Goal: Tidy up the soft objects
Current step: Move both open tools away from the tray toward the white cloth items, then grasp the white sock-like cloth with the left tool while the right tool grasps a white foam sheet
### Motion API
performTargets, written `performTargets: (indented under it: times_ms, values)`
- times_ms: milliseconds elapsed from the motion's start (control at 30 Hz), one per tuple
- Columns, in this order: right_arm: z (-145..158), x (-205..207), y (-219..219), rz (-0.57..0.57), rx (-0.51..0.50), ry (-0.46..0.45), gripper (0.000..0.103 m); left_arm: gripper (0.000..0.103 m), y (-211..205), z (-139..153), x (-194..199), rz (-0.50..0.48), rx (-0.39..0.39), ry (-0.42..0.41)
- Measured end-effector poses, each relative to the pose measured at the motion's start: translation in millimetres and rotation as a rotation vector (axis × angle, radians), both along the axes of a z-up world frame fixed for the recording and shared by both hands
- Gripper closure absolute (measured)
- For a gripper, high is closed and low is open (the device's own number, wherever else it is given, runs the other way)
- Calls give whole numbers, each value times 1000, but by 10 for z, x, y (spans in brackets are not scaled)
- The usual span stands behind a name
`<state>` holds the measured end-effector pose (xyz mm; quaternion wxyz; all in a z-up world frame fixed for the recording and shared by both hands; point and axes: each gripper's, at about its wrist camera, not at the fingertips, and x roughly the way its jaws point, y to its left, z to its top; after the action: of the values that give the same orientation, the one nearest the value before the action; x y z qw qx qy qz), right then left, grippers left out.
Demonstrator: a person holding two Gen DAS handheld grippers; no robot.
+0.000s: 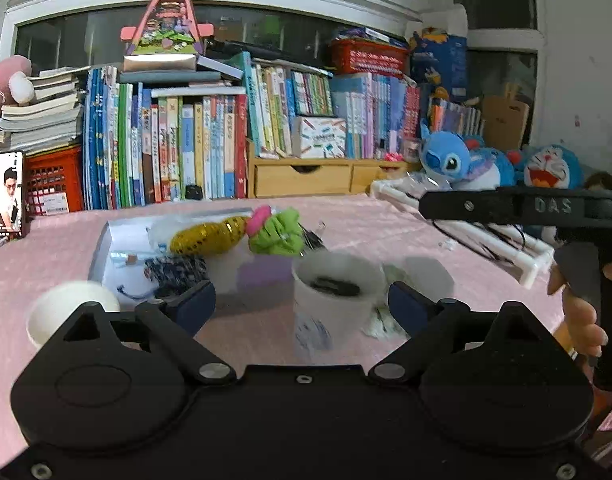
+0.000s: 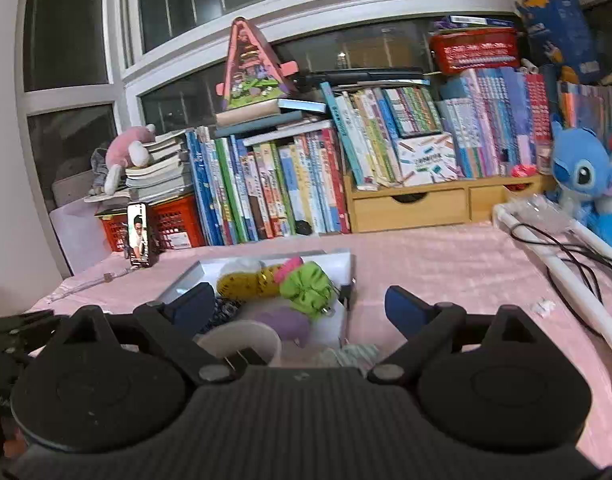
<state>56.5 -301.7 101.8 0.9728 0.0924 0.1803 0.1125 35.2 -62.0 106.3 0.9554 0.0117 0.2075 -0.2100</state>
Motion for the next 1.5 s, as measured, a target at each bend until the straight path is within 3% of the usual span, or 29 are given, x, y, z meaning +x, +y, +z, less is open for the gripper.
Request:
performTargets:
  times_ms: [233,467,800,967,1500]
  values:
    - [-211,-195,-42,-58,0,22,7,11,-164,-179,-263,-46,42,-18]
    - [-354,-224,-223,-92,47,106,7,18,-435,-383,-394,-121,89,-11]
    - [-388,-81,-601,-109,157,240,15,29,-971,-658,-300,-208,63,44]
    - [-424,109,-714,-112,197,296,27,34,-1256,-763,-175,-219,45,63]
    - [-632,655,-647,-55,142,363,27,50,-1612,-996,182,-165,50,103]
